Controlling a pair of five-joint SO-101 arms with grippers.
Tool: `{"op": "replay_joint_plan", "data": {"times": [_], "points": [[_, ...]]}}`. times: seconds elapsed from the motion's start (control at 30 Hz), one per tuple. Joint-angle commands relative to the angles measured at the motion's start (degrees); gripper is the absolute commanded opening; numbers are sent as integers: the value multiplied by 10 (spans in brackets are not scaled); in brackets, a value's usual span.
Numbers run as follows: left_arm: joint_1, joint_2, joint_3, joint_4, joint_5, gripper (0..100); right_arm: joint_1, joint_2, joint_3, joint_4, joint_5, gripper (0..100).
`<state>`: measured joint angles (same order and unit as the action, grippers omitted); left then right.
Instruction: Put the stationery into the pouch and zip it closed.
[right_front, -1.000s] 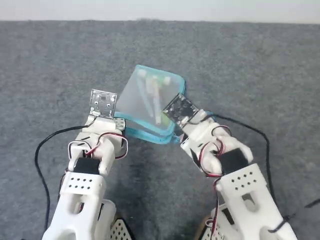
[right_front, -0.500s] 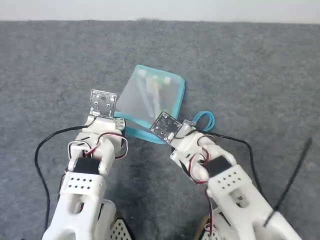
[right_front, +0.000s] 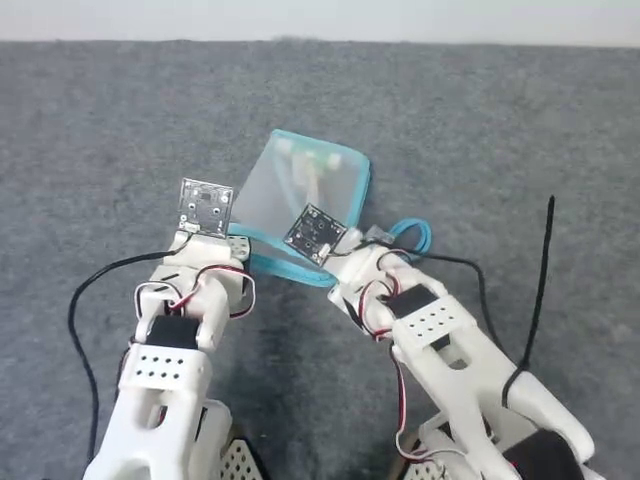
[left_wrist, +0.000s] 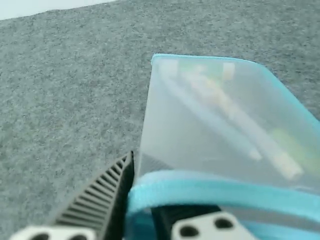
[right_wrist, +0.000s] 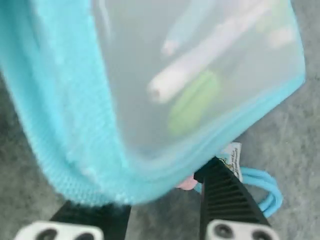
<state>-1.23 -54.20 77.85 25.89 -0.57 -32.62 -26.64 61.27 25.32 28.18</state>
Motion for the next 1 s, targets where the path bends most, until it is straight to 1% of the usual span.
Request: {"op": "replay_joint_plan", "data": {"times": [0.0,0.07,0.1,0.23,0.3,0.53,0.67,0.77,0.87,0.97], "points": [[-1,4,-43,2,12,11,0,-4,-33,-7,-18,6],[-1,4,-43,2,12,11,0,-5,-34,0,-18,20],[-1,4,-42,2,12,11,0,-6,-40,13,-18,7],[-1,4,-42,1,12,11,7,-56,-84,135,-21,6],[-1,4,-42,1,12,11,13,-97,-98,180,-22,6],[-1,4,-39,-1,13,11,13,-216,-92,254,-23,6],[2,4,-27,-25,13,11,11,-264,-95,297,-23,6],[25,4,-26,-24,12,11,-11,-299,-97,320,-18,6],[45,4,-21,-26,13,10,-51,-324,-105,336,-18,6],[46,5,-21,-25,24,9,-87,-335,-135,359,-18,6]]}}
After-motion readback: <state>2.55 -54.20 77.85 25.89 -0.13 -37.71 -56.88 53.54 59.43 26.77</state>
